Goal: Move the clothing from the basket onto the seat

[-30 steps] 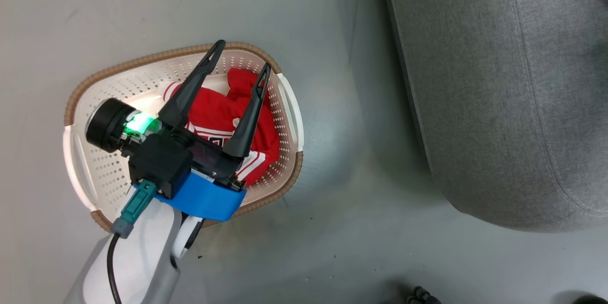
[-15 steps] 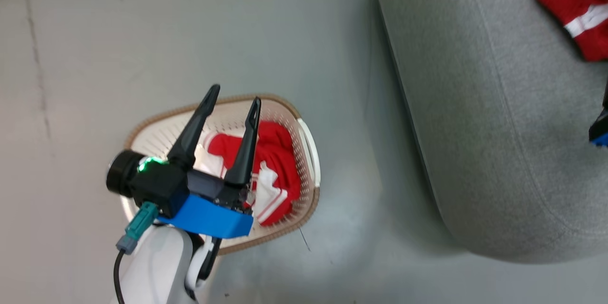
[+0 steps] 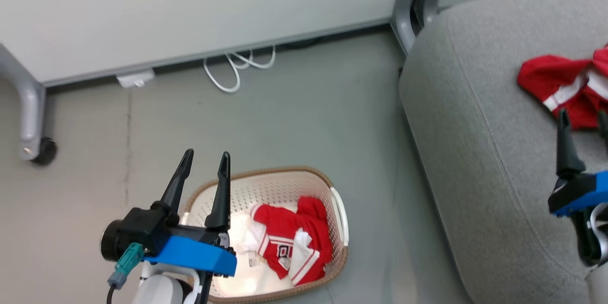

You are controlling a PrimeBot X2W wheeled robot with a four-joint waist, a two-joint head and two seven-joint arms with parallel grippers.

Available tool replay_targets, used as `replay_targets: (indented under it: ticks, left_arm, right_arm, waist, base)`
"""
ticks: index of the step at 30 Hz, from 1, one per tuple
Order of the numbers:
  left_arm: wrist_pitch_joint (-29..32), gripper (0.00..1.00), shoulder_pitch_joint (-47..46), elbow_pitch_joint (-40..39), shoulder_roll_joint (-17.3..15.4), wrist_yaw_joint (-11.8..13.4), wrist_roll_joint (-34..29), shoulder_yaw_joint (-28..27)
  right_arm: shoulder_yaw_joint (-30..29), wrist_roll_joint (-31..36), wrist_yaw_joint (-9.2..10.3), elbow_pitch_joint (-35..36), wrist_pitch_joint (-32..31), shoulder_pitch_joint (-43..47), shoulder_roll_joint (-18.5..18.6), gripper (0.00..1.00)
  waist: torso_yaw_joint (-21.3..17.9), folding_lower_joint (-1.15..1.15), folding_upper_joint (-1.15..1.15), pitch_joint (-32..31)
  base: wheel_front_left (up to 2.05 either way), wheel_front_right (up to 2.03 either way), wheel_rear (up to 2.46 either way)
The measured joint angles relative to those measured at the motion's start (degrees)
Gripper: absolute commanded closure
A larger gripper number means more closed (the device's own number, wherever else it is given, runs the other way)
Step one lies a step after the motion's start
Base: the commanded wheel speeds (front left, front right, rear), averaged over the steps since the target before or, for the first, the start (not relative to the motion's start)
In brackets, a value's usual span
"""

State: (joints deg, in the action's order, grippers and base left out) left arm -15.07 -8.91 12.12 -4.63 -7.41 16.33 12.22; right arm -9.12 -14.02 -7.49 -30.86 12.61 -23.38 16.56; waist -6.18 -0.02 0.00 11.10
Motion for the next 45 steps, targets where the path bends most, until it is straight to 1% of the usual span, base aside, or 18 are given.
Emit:
replay_targets:
  ticks: [4, 9, 14, 20, 29, 45]
  left_arm:
    - [0.0, 0.0, 1.9, 0.6, 0.5, 0.0, -0.5, -2.2]
    - [0.0, 0.0, 4.3, 1.6, 0.7, 0.0, -1.1, -5.4]
    - [0.0, 0.0, 6.2, 2.8, 0.9, 0.0, -1.3, -7.7]
    - [0.0, 0.0, 8.0, 4.2, 1.1, 0.0, -1.3, -8.3]
    - [0.0, 0.0, 8.9, 5.0, 1.1, 0.0, -1.5, -8.4]
    - [0.0, 0.0, 9.0, 6.2, 0.9, 0.0, -1.3, -7.6]
  right_arm:
    - [0.5, 0.5, 0.0, 5.8, -1.5, 4.6, -1.9, 0.0]
    - [1.7, 3.0, 0.0, 11.6, -3.5, 9.9, -4.9, 0.0]
    - [2.0, 4.9, 0.0, 15.5, -5.0, 13.9, -7.6, 0.0]
    - [3.1, 5.6, 0.0, 18.9, -6.1, 17.6, -10.1, 0.0]
    - [4.7, 5.4, 0.0, 21.3, -7.1, 20.9, -12.0, 0.0]
    - [6.1, 4.7, 0.0, 21.3, -7.5, 21.0, -12.9, 0.0]
  waist:
    - [1.7, 0.0, 0.0, -3.1]
    - [3.5, 0.01, 0.0, -5.8]
    - [4.6, 0.01, 0.0, -7.7]
    - [5.5, 0.01, 0.0, -9.8]
    - [6.2, 0.01, 0.0, -11.5]
    - [4.8, 0.02, 0.0, -11.2]
  base:
    - [0.0, 0.0, 0.0]
    - [0.0, 0.0, 0.0]
    - [0.0, 0.0, 0.0]
    - [0.0, 0.0, 0.0]
    - [0.0, 0.0, 0.0]
    - [0.0, 0.0, 0.0]
